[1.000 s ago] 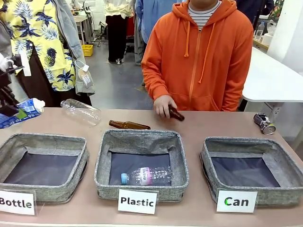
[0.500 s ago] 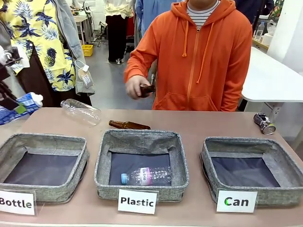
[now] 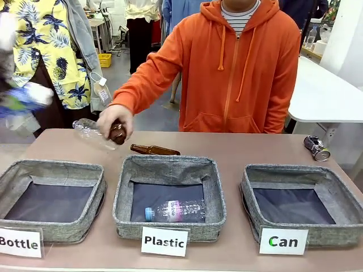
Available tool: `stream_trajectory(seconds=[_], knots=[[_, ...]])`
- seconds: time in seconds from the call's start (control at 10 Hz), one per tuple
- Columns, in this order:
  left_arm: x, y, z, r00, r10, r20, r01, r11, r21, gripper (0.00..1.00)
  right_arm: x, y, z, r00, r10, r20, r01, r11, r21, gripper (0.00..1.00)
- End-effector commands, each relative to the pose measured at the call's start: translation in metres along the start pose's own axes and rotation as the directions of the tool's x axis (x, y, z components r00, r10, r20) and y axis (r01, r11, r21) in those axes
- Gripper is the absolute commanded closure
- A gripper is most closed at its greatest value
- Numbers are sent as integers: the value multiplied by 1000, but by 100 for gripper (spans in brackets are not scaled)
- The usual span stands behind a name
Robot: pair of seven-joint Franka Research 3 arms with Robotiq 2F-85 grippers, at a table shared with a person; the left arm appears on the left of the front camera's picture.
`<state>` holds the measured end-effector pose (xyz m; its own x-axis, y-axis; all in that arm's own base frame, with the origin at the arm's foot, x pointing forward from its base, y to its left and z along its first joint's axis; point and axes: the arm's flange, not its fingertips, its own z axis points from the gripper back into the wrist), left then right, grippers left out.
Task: Sort the can waste into the basket.
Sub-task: Pick up the can waste from the table and place it in the right Fabric basket.
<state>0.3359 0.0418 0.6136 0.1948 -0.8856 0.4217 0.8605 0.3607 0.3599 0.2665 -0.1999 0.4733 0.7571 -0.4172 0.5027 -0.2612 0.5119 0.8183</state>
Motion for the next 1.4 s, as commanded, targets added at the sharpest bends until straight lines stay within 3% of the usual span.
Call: stream_trajectory(seconds=[0.0, 0.2, 0.3, 0.5, 1.3], knots=[[-123, 11, 68, 992, 122, 40, -124, 991, 54, 60, 3, 0, 0, 1000, 26, 15, -27, 1000, 16, 0], [-188, -29, 100, 965, 161, 207, -188, 975, 120, 60, 3, 0, 0, 1000, 26, 15, -27, 1000, 16, 0], [-198, -38, 93, 966, 136, 221, -168, 977, 129, 60, 3, 0, 0, 1000, 26, 15, -27, 1000, 16, 0], [-209, -39, 78, 953, 199, 229, -228, 968, 107, 60, 3, 0, 0, 1000, 26, 15, -27, 1000, 16, 0], [-149, -12, 42, 963, 197, 184, -209, 977, 47, 60, 3, 0, 0, 1000, 26, 15, -27, 1000, 16, 0]])
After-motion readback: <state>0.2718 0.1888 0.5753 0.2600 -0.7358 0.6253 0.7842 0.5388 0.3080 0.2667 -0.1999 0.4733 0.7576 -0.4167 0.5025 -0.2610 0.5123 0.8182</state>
